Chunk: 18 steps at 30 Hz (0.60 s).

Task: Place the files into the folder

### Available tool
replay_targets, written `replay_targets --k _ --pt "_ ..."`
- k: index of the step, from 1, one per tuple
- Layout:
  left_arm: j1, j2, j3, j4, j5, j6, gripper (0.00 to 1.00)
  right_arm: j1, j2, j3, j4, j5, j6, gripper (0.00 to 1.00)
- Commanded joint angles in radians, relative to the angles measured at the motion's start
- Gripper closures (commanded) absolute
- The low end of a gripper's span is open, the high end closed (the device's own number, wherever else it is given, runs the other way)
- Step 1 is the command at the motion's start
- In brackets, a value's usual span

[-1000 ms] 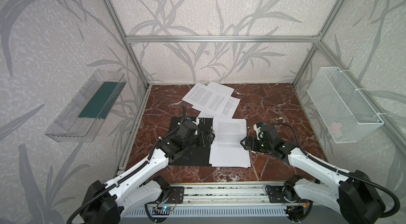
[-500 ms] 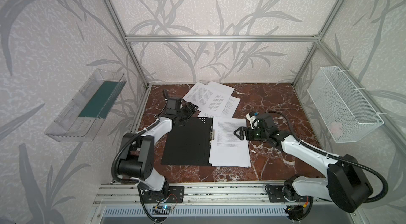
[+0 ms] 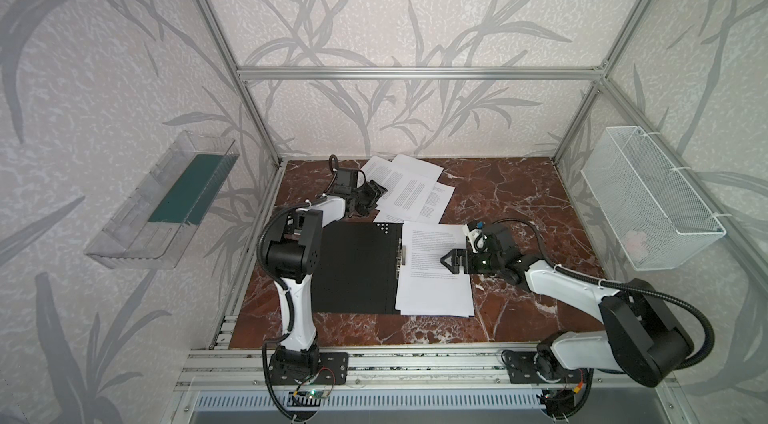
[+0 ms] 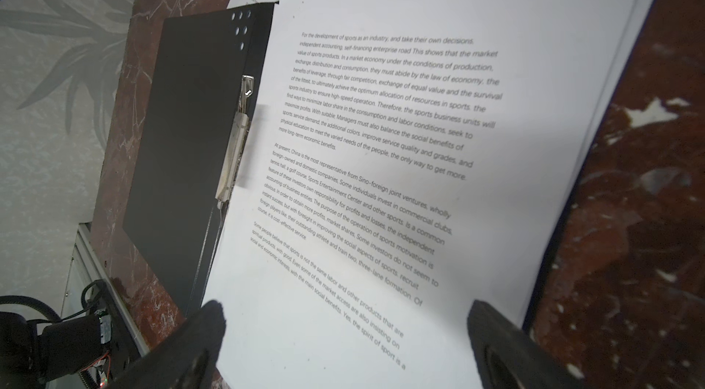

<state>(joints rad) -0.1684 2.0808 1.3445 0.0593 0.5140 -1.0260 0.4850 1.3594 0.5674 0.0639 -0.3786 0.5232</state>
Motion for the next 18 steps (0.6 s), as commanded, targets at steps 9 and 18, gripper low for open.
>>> replay_targets --k 9,18 --pt "-0.011 0.111 0.093 -0.002 0.000 -0.034 0.29 -0.004 -0.019 0.005 0.009 -0.006 -0.022 0.00" --pt "-0.011 0.149 0.039 0.229 0.029 -0.137 0.29 -0.003 -0.015 0.002 0.018 -0.012 -0.019 0.00"
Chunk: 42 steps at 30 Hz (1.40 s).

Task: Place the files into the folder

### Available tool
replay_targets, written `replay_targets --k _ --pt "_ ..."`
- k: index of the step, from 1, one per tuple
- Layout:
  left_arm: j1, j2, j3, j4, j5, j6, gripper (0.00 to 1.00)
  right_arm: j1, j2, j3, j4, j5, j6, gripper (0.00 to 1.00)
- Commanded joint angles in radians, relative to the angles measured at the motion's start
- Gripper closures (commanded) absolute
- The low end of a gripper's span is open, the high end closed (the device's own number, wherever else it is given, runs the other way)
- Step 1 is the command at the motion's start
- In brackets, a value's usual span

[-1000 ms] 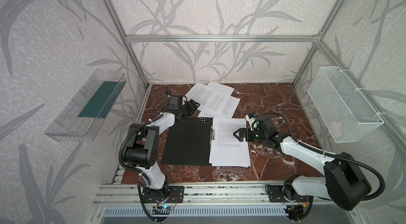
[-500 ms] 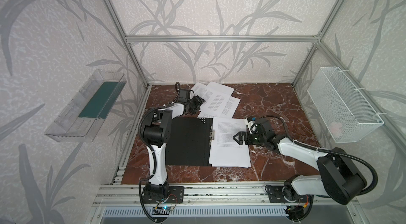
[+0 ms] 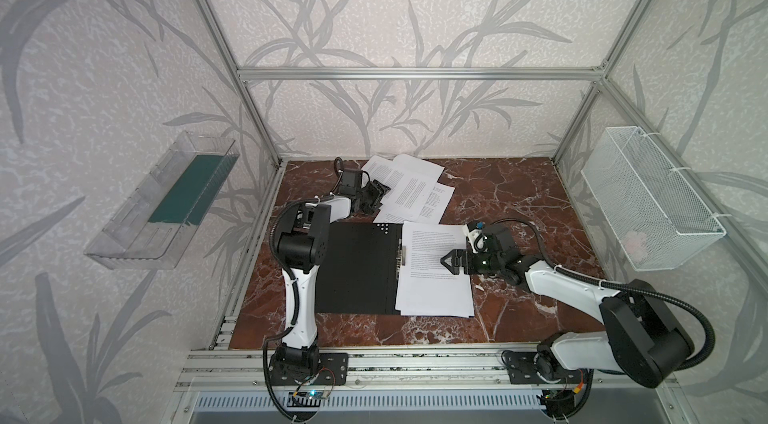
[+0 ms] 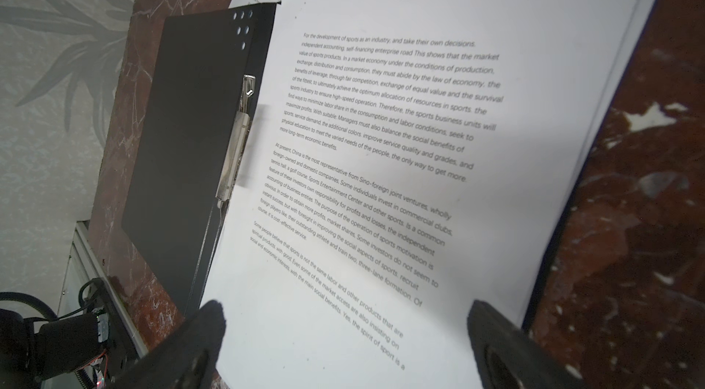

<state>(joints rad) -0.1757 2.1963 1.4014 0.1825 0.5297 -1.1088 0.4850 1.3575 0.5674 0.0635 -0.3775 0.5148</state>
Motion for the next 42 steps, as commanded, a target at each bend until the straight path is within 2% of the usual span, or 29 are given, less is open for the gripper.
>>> replay_targets --k 1,6,11,17,19,20,22,27,34,39,42 --pt "-0.005 0.036 -0.023 0.130 0.013 -0.056 0.29 -0.003 -0.008 0.002 0.021 -0.018 -0.010 0.00" --pt "-0.005 0.048 -0.060 0.338 0.019 -0.118 0.32 -0.004 0.011 0.006 0.034 -0.037 -0.003 0.00" --pt "-0.007 0.063 -0.072 0.398 -0.030 -0.160 0.43 -0.005 0.011 0.005 0.037 -0.040 -0.001 0.00" --pt "-0.005 0.126 -0.043 0.455 -0.063 -0.241 0.69 -0.003 0.002 0.007 0.022 -0.026 -0.006 0.00" --pt "-0.004 0.137 -0.026 0.474 -0.058 -0.256 0.81 -0.003 -0.006 0.008 0.013 -0.021 -0.011 0.00" --pt "-0.004 0.130 -0.025 0.489 -0.048 -0.259 0.91 -0.004 -0.011 0.007 0.008 -0.016 -0.014 0.00" --pt "-0.005 0.085 -0.037 0.488 -0.035 -0.232 0.99 -0.003 -0.027 0.011 -0.013 0.003 -0.021 0.01" --pt "-0.036 -0.120 -0.082 0.355 0.027 -0.080 1.00 -0.003 -0.105 0.004 -0.057 0.076 -0.034 0.01" --pt "-0.126 -0.407 -0.111 0.033 0.068 0.096 1.00 -0.010 -0.221 -0.005 -0.133 0.187 -0.042 0.01" --pt "-0.222 -0.605 -0.184 -0.099 0.089 0.172 1.00 -0.010 -0.389 -0.023 -0.227 0.344 -0.046 0.01" --pt "-0.271 -0.752 -0.286 -0.189 0.041 0.212 1.00 -0.010 -0.521 -0.040 -0.272 0.422 -0.048 0.01"
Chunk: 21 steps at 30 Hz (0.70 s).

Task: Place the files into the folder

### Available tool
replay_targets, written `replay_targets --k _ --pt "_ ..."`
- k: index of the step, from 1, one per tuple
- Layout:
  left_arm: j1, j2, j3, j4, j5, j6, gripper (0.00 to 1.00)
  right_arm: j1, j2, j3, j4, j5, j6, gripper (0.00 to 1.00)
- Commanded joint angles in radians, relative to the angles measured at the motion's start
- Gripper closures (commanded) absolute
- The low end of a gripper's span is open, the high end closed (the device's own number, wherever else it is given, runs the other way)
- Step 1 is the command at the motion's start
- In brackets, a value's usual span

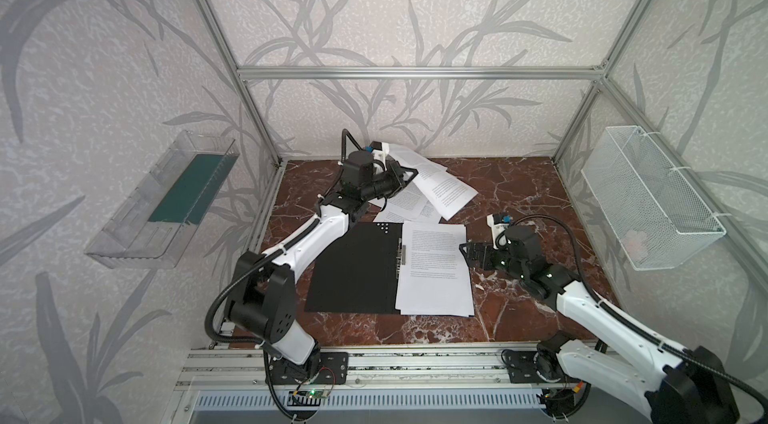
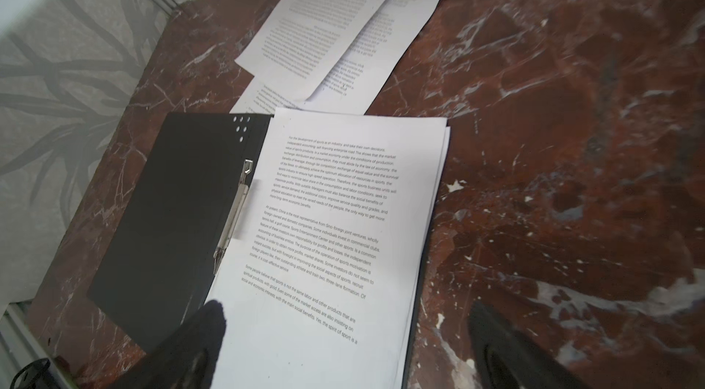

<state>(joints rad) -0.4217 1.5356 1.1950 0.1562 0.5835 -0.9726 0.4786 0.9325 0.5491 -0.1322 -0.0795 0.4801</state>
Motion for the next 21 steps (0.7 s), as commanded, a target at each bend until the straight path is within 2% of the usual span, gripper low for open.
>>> replay_targets --k 1,5,9,14,21 --pt "-0.029 -0.131 -0.118 -0.187 -0.021 0.077 1.00 -0.003 -0.140 -0.030 -0.085 0.140 -0.015 0.01" --pt "-0.022 -0.289 -0.327 -0.228 -0.048 0.065 1.00 -0.004 -0.300 -0.049 -0.149 0.236 -0.025 0.01" --pt "-0.006 -0.370 -0.489 -0.285 -0.104 0.091 1.00 -0.003 -0.279 -0.036 -0.136 0.176 -0.062 0.01" --pt "0.044 -0.327 -0.575 -0.339 -0.146 0.159 1.00 0.006 -0.045 0.024 -0.071 -0.043 -0.095 0.01" --pt "0.080 -0.188 -0.538 -0.456 -0.249 0.336 1.00 0.075 0.252 0.148 -0.016 -0.220 -0.108 0.01"
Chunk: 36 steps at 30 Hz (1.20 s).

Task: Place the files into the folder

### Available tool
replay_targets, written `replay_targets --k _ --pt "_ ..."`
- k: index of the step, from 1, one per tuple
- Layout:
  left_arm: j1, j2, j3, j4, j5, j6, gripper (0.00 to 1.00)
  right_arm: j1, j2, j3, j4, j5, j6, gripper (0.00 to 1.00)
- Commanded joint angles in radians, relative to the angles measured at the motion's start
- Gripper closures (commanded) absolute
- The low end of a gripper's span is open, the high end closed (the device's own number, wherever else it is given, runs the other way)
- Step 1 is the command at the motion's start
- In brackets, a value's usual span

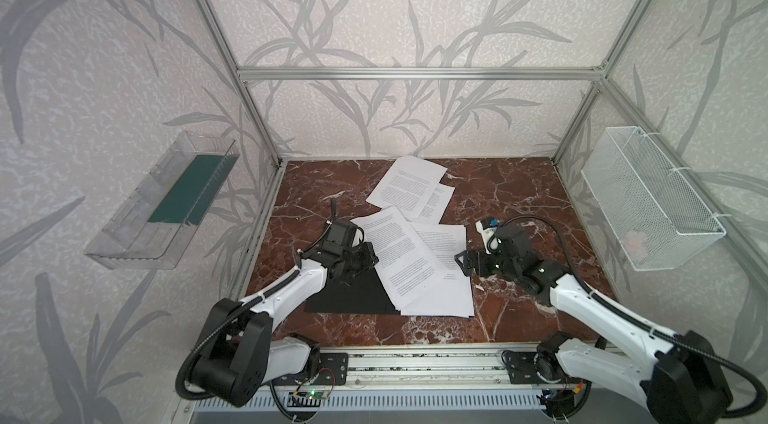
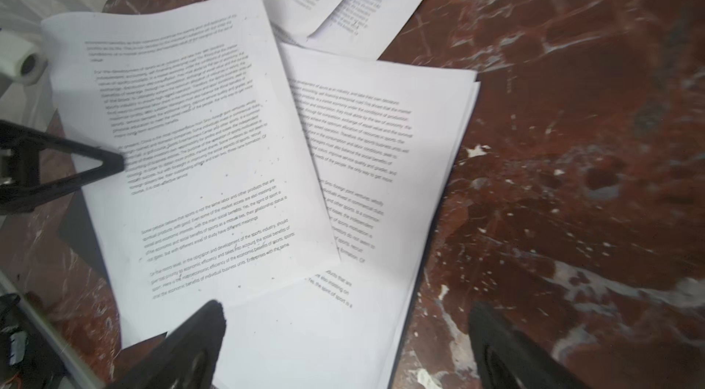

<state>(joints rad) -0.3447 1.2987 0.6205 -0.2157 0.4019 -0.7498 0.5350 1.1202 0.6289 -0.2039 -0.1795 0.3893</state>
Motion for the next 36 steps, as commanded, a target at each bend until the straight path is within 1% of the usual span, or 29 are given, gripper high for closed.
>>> replay_targets --k 1,3,6,10,12,15,17,20,22,24,26,28,31,34,36 --pt "0.001 0.075 0.047 -0.095 -0.088 0.134 1.00 0.019 0.100 0.084 0.069 -0.143 -0.011 0.01" --pt "0.001 0.118 0.044 -0.069 -0.099 0.147 1.00 0.025 0.183 0.138 0.066 -0.188 -0.009 0.01" --pt "-0.001 0.141 0.024 -0.021 -0.101 0.153 1.00 0.031 0.284 0.205 0.059 -0.194 -0.022 0.01" --pt "-0.002 0.129 -0.003 0.006 -0.132 0.166 1.00 0.032 0.433 0.327 0.019 -0.218 -0.064 0.01" --pt "-0.006 0.111 -0.016 0.020 -0.120 0.165 1.00 0.032 0.507 0.393 0.005 -0.265 -0.083 0.01" --pt "-0.016 0.091 -0.016 0.004 -0.161 0.180 1.00 0.032 0.626 0.488 -0.026 -0.335 -0.098 0.00" --pt "-0.023 0.081 -0.022 0.008 -0.172 0.182 1.00 0.032 0.695 0.553 -0.056 -0.362 -0.102 0.02" --pt "-0.026 0.077 -0.027 0.009 -0.184 0.188 1.00 0.038 0.773 0.641 -0.121 -0.390 -0.123 0.08" --pt "-0.027 0.074 -0.030 0.015 -0.184 0.189 1.00 0.043 0.803 0.674 -0.130 -0.397 -0.123 0.13" --pt "-0.028 0.072 -0.035 0.032 -0.172 0.189 1.00 0.047 0.844 0.714 -0.150 -0.424 -0.117 0.18" --pt "-0.028 0.074 -0.036 0.037 -0.174 0.191 1.00 0.050 0.875 0.744 -0.172 -0.419 -0.110 0.26" --pt "-0.028 0.074 -0.038 0.040 -0.175 0.193 1.00 0.051 0.890 0.748 -0.159 -0.428 -0.094 0.30" --pt "-0.030 0.067 -0.043 0.052 -0.167 0.189 1.00 0.054 0.915 0.768 -0.160 -0.458 -0.075 0.40" --pt "-0.030 0.059 -0.048 0.059 -0.166 0.188 1.00 0.061 0.924 0.778 -0.169 -0.454 -0.066 0.48" --pt "-0.030 0.058 -0.048 0.060 -0.162 0.187 1.00 0.061 0.929 0.787 -0.177 -0.460 -0.064 0.59"
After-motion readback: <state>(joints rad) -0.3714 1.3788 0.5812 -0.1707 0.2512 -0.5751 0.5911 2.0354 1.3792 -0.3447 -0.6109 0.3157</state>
